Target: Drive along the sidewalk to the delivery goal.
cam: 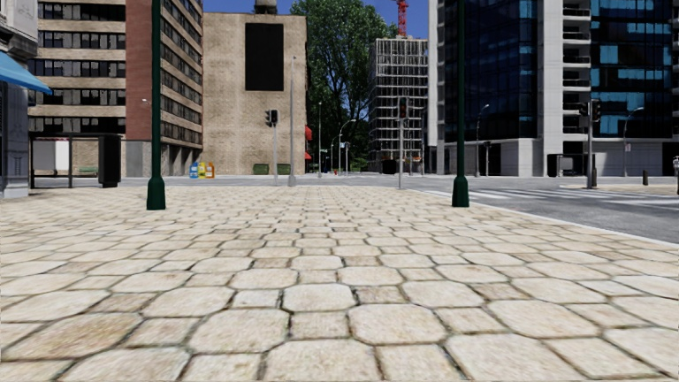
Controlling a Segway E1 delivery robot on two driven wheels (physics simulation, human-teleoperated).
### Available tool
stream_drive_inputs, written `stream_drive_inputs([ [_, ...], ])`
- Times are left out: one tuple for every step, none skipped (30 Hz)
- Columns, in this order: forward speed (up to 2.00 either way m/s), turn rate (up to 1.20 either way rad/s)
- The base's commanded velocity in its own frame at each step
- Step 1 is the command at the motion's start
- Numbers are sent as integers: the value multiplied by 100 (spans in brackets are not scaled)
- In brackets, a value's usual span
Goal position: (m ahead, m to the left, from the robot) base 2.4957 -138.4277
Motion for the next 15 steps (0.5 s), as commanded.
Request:
stream_drive_inputs([
  [200,0],
  [200,0],
  [200,0],
  [200,0],
  [200,0],
  [200,0],
  [200,0],
  [200,0],
  [200,0],
  [200,0],
  [200,0],
  [200,0],
  [200,0],
  [200,0],
  [200,0],
])
